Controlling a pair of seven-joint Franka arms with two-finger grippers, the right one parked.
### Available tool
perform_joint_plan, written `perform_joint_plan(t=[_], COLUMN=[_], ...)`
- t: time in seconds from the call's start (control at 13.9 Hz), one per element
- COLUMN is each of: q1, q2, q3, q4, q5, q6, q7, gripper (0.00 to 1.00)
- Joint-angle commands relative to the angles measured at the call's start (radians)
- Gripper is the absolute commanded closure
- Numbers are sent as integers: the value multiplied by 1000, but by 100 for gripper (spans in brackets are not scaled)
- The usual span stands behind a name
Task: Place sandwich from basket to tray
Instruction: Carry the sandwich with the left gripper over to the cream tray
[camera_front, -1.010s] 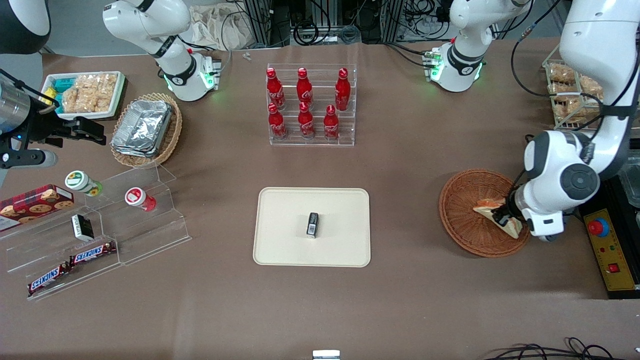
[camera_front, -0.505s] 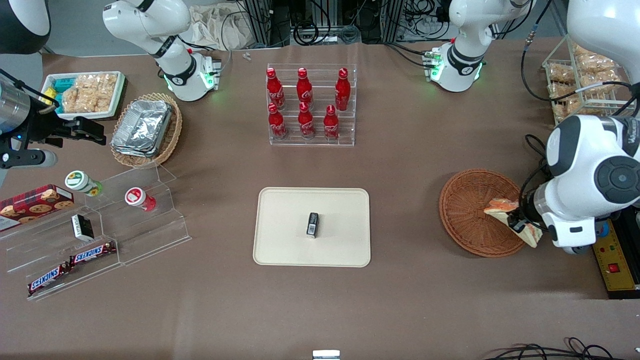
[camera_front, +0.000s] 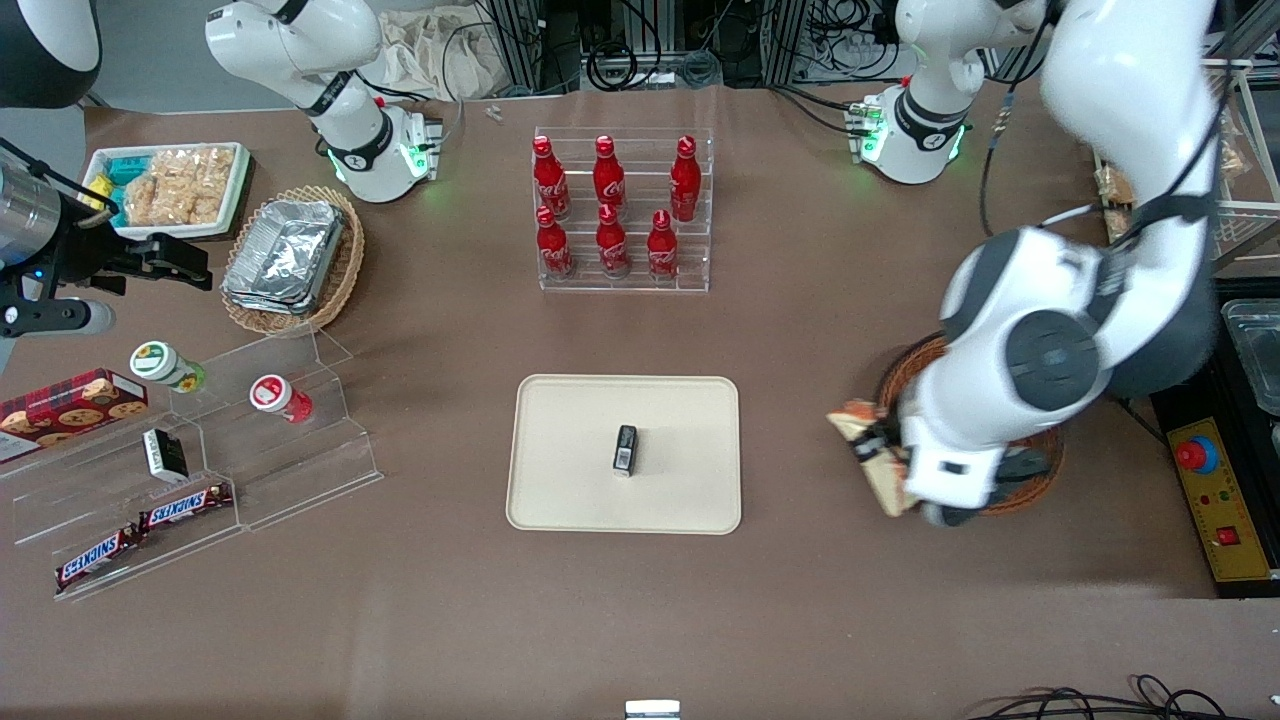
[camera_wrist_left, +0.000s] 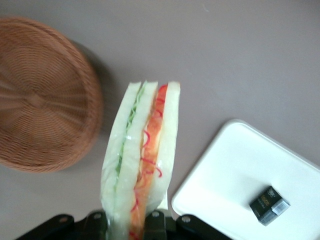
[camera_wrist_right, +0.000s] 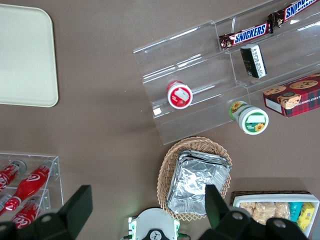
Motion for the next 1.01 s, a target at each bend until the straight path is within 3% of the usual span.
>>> perform_joint_plan(t=[0.0,0.36,0.72,0.79,0.87,0.94], q1=[-101,-233,-279,-278,-275,-276], q2=[127,264,350,352,356,356], q3=[0,7,7,7,7,7], q4=[70,67,66,64,63,61], q5=[8,51,113,116,114,117], q6=[24,144,207,207,211,219], q7=[13,16,10,16,17,11], gripper=[100,100,99,87,39,1])
